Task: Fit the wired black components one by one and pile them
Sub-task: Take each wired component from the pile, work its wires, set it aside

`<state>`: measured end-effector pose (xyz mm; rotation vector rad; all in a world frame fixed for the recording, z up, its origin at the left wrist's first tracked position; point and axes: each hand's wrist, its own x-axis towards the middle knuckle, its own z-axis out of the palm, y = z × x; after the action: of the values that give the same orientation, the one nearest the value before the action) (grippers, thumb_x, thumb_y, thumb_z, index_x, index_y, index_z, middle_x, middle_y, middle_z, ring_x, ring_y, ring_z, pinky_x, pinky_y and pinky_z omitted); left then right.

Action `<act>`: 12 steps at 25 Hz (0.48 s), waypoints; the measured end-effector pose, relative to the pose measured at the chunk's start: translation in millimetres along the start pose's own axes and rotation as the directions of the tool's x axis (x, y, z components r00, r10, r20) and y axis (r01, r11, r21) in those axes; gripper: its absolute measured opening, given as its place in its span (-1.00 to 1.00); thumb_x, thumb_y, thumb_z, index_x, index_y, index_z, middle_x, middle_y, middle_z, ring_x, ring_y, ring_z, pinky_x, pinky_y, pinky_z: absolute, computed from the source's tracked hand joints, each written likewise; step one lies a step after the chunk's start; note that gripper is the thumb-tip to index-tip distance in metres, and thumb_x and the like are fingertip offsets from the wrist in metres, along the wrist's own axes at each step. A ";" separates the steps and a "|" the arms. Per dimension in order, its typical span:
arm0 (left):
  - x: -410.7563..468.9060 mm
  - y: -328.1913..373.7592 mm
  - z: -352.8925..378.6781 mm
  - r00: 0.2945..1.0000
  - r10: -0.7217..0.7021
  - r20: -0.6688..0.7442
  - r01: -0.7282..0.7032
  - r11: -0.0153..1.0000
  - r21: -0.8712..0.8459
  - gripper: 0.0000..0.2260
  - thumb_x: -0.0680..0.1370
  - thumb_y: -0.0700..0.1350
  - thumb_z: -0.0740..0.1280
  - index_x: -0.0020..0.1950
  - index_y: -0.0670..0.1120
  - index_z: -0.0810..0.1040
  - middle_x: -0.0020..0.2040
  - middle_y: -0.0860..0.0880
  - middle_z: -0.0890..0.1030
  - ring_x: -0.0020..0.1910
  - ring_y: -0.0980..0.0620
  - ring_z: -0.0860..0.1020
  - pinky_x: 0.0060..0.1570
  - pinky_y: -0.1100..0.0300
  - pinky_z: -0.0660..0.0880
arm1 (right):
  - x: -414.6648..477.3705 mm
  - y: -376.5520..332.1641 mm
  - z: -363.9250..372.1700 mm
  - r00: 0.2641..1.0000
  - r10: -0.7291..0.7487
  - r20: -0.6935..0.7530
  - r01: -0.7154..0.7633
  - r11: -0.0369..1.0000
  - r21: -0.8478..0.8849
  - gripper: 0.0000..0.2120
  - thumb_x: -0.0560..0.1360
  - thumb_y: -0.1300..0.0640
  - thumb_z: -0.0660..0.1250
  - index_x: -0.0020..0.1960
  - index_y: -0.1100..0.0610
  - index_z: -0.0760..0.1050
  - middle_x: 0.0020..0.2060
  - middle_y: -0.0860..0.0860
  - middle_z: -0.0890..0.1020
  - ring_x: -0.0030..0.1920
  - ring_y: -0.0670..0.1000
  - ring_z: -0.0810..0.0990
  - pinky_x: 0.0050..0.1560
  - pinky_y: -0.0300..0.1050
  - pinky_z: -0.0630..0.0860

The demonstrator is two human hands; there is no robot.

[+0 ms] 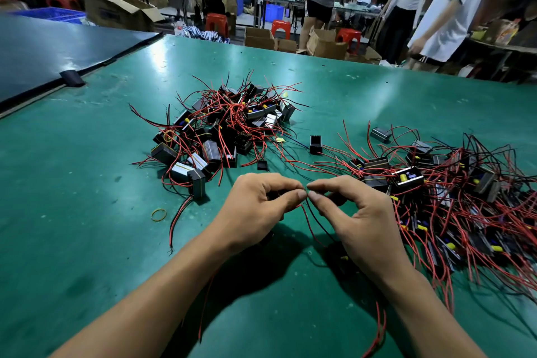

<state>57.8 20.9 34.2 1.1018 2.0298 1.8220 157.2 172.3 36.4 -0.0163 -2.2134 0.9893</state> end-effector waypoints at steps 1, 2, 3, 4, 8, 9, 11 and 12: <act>-0.1 0.5 0.1 1.000 -0.011 0.007 0.012 1.000 -0.009 -0.94 0.53 -0.24 0.42 -0.08 -0.19 0.69 -0.37 -0.01 0.50 -0.37 0.08 0.39 -0.35 0.17 0.36 | 0.0 0.5 -0.5 1.000 -0.005 0.009 0.005 1.000 -0.001 -0.89 0.45 0.25 0.51 -0.05 0.10 0.69 -0.18 -0.16 0.69 -0.16 -0.12 0.64 -0.11 -0.27 0.53; -0.2 1.1 -0.3 1.000 -0.025 0.015 0.025 1.000 -0.016 -0.93 0.53 -0.24 0.41 -0.09 -0.18 0.69 -0.38 -0.03 0.49 -0.37 0.07 0.39 -0.35 0.16 0.36 | 0.1 1.0 -0.9 1.000 -0.008 0.027 0.008 1.000 -0.003 -0.90 0.45 0.24 0.51 -0.05 0.10 0.69 -0.18 -0.15 0.69 -0.16 -0.11 0.64 -0.11 -0.26 0.52; -0.2 1.7 -0.9 0.999 -0.036 0.024 0.036 0.999 -0.016 -0.93 0.54 -0.24 0.40 -0.11 -0.15 0.69 -0.38 -0.03 0.49 -0.37 0.06 0.38 -0.35 0.16 0.36 | 0.3 1.3 -1.2 0.998 -0.020 0.051 0.021 1.000 -0.008 -0.90 0.46 0.24 0.50 -0.04 0.11 0.69 -0.18 -0.14 0.69 -0.16 -0.10 0.64 -0.11 -0.28 0.51; -0.3 2.2 -1.9 0.998 -0.046 0.035 0.046 0.999 -0.010 -0.92 0.54 -0.23 0.40 -0.12 -0.13 0.69 -0.39 -0.01 0.48 -0.38 0.06 0.38 -0.35 0.18 0.37 | 0.6 1.6 -1.6 0.996 -0.045 0.075 0.046 0.999 -0.017 -0.90 0.47 0.25 0.50 -0.03 0.12 0.69 -0.18 -0.13 0.69 -0.16 -0.09 0.64 -0.11 -0.31 0.49; 0.4 3.1 -6.6 0.991 -0.091 0.094 0.091 0.996 0.014 -0.87 0.54 -0.21 0.41 -0.19 -0.04 0.66 -0.40 0.03 0.49 -0.41 0.10 0.40 -0.36 0.31 0.38 | 3.6 5.2 -6.9 0.981 -0.144 0.126 0.149 0.988 -0.032 -0.88 0.46 0.30 0.50 -0.03 0.16 0.70 -0.15 -0.08 0.70 -0.12 -0.09 0.65 -0.09 -0.31 0.49; 0.6 3.1 -7.3 0.988 -0.101 0.118 0.100 0.995 0.015 -0.86 0.54 -0.21 0.41 -0.19 -0.03 0.66 -0.40 0.03 0.49 -0.41 0.12 0.40 -0.36 0.34 0.38 | 4.0 6.6 -8.8 0.979 -0.153 0.136 0.159 0.987 -0.033 -0.88 0.46 0.30 0.50 -0.02 0.17 0.70 -0.14 -0.08 0.70 -0.12 -0.09 0.66 -0.09 -0.27 0.51; 0.9 3.7 -8.5 0.980 -0.115 0.161 0.116 0.993 0.006 -0.89 0.54 -0.20 0.40 -0.16 -0.05 0.67 -0.39 0.02 0.49 -0.41 0.12 0.39 -0.35 0.35 0.38 | 4.2 7.8 -11.3 0.975 -0.166 0.151 0.174 0.984 -0.041 -0.87 0.46 0.28 0.50 0.01 0.16 0.70 -0.13 -0.08 0.71 -0.11 -0.08 0.67 -0.10 -0.22 0.54; 0.8 3.9 -9.4 0.978 -0.118 0.174 0.120 0.993 0.000 -0.91 0.54 -0.21 0.40 -0.13 -0.08 0.68 -0.38 0.02 0.50 -0.40 0.12 0.39 -0.35 0.35 0.38 | 4.2 8.0 -11.5 0.972 -0.173 0.158 0.181 0.982 -0.043 -0.84 0.47 0.28 0.49 0.04 0.15 0.70 -0.11 -0.07 0.71 -0.11 -0.08 0.67 -0.10 -0.23 0.53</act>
<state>53.3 14.1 40.1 1.0708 1.9395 1.6177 159.0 186.6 38.9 0.2350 -2.3352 0.8533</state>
